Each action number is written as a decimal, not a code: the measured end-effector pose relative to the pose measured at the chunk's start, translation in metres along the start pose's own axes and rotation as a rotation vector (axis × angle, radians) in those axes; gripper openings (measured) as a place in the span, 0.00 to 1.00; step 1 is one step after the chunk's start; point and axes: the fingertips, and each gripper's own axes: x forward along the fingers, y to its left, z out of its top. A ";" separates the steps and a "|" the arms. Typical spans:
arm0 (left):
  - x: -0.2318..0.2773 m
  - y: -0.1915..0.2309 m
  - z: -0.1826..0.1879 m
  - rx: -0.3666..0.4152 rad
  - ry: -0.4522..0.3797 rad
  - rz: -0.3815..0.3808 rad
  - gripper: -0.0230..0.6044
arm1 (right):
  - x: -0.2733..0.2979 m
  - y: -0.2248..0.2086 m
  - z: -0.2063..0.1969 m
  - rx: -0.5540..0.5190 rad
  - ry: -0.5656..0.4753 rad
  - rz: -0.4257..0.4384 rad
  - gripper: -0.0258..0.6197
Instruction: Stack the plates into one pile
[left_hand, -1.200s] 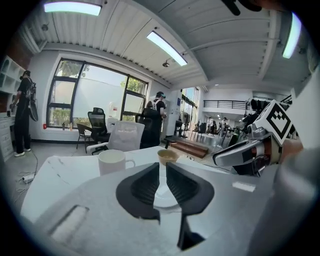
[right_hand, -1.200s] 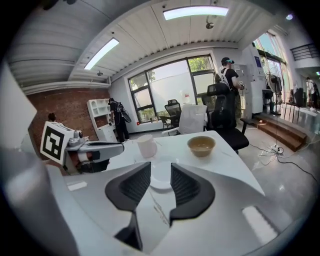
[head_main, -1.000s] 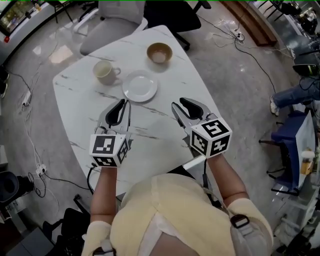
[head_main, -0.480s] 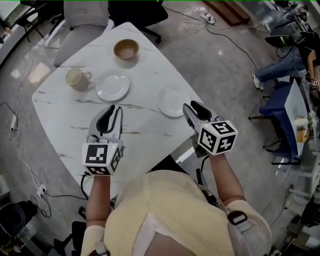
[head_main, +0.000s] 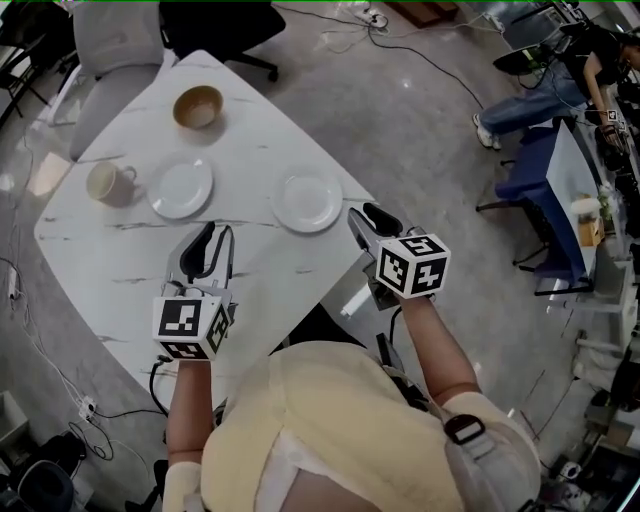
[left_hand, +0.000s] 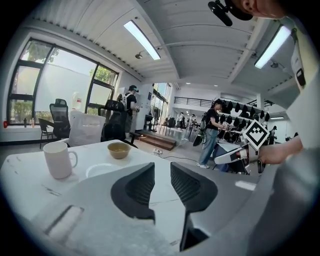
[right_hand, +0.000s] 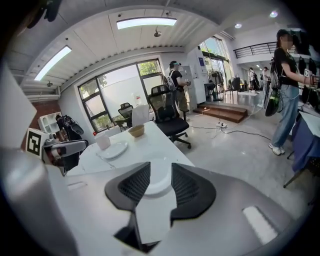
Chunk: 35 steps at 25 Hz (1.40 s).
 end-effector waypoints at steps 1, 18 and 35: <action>0.004 -0.002 -0.002 -0.002 0.008 -0.005 0.21 | 0.002 -0.004 -0.003 0.006 0.011 0.000 0.25; 0.067 -0.025 -0.024 -0.029 0.068 -0.079 0.21 | 0.060 -0.023 -0.026 0.149 0.158 0.095 0.24; 0.083 -0.016 -0.035 -0.082 0.084 -0.070 0.21 | 0.090 -0.031 -0.036 0.256 0.243 0.095 0.23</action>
